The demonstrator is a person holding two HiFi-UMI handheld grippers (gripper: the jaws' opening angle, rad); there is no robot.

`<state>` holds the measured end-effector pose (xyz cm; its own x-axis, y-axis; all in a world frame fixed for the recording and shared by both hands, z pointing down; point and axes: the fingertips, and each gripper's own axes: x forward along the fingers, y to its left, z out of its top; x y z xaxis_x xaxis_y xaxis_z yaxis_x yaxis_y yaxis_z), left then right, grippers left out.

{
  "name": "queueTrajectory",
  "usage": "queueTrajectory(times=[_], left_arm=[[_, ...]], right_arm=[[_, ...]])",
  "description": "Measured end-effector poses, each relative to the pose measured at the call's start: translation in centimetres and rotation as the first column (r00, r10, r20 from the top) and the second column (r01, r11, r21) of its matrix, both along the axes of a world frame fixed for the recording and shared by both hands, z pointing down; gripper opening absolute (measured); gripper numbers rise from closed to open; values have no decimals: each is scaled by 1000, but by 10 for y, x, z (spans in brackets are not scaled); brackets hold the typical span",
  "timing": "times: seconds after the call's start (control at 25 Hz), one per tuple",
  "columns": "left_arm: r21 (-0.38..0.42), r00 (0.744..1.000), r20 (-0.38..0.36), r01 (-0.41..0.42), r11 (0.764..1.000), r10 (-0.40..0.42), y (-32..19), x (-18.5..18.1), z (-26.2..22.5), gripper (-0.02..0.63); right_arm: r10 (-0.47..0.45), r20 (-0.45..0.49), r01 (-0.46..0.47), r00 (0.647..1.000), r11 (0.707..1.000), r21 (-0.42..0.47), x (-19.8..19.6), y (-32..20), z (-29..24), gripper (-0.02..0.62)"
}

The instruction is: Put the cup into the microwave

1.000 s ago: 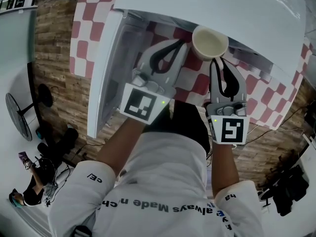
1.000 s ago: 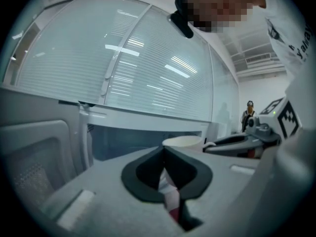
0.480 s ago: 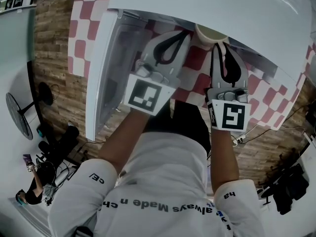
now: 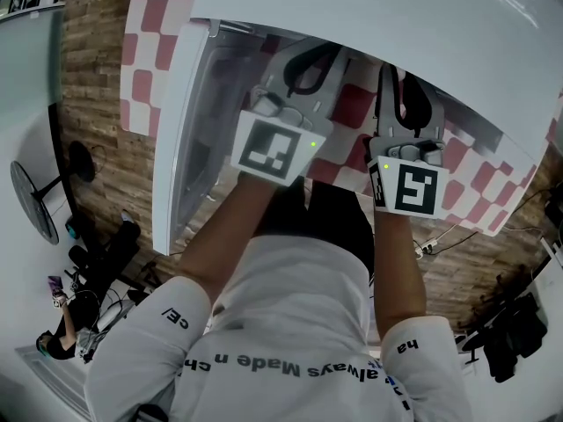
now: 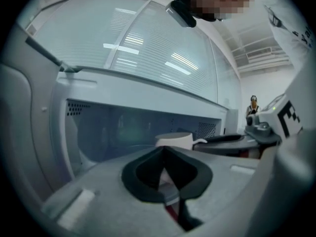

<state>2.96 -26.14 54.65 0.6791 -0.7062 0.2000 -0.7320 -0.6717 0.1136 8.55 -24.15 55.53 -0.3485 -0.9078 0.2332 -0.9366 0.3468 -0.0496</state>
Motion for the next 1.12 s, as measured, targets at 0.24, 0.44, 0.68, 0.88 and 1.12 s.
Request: queueTrajectory(times=[0.24,0.44,0.68,0.88,1.12], left_arm=[[4,1000,-11,15,1000,-15,-16,3,7,3],[7,1000,-15,21,1000,-21,-27,6,13,3],[5,1000,-19,23,1000,-23,-35,8,18,3],[1,1000,-18,23,1000,-22,-39,8,23,3],[-3,1000,-15,21,1000,-21,-38,9,26,3]], right_arm=[[11,-15,-11,1000,1000,17,-1,-17,6,43],[12,-22,-11,1000,1000,25,-3,-26,13,43],[16,-18,-16,1000,1000,23,-3,-33,18,43],[16,-25,-15,1000,1000,20,-4,-38,24,43],[10,-33,-9,999,999,33,-4,-37,27,43]])
